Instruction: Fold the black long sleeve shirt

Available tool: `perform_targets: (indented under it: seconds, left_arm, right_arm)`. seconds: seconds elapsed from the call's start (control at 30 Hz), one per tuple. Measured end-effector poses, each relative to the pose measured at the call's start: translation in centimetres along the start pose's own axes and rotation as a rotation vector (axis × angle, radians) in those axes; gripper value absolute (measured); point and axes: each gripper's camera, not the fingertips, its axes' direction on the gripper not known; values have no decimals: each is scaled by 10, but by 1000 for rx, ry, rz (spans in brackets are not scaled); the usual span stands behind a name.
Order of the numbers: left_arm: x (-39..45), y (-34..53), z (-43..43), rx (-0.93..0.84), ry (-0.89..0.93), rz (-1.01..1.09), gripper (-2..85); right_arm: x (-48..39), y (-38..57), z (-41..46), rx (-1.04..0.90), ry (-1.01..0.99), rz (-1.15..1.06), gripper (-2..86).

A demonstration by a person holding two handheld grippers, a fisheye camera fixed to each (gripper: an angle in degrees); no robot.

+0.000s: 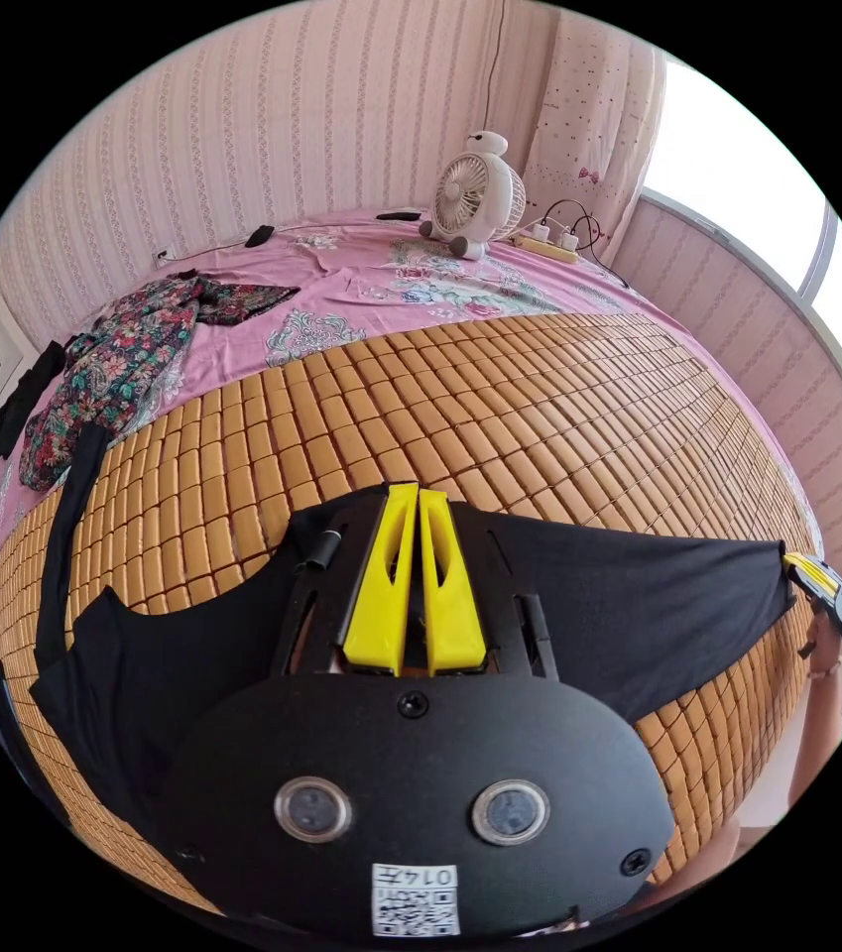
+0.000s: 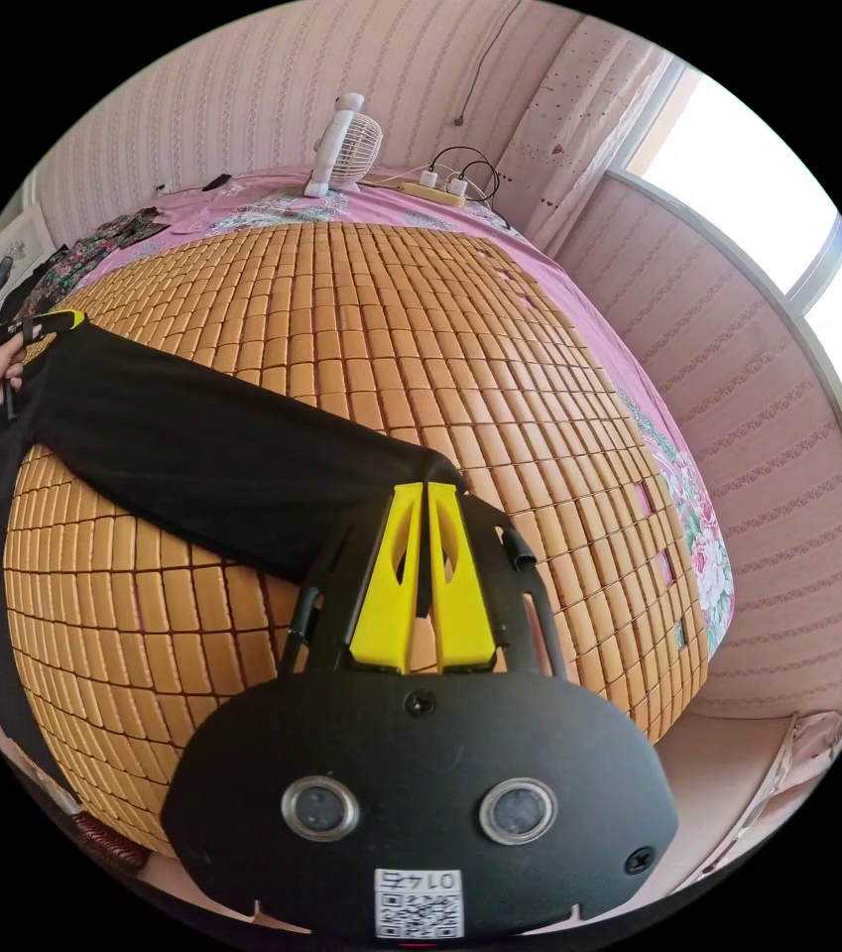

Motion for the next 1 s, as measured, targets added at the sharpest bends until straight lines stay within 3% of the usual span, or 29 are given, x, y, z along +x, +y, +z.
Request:
perform_targets:
  seconds: [0.1, 0.17, 0.33, 0.47, 0.6, 0.67, 0.8, 0.87, 1.0]
  left_arm:
    - [5, -13, 7, -87, 5, 79, 0]
    - [-7, -22, -10, -105, 25, 4, 3]
    - [-40, 8, -123, 193, 145, -107, 4]
    - [-56, 121, -243, 250, 156, 58, 2]
    - [-72, 262, -331, 72, 108, 46, 5]
    - [-89, 345, -387, -35, 99, -97, 10]
    - [-106, 418, -461, -85, -2, -239, 17]
    - [-114, 437, -495, -46, 31, -291, 24]
    - [-120, 442, -518, -15, 50, -355, 35]
  right_arm:
    - [-12, 3, 6, 6, 24, -5, 19]
    - [-16, 5, 7, 3, 23, 11, 32]
    - [2, 49, -24, -20, 124, 242, 65]
    - [-18, 181, -95, 115, -90, 314, 67]
    - [-87, 296, -152, 38, -195, 228, 59]
    - [-120, 325, -178, 28, -181, 168, 55]
    - [-215, 333, -240, 238, -15, -115, 59]
    - [-243, 320, -243, 234, -155, -177, 60]
    - [-302, 288, -203, 22, -464, -217, 54]
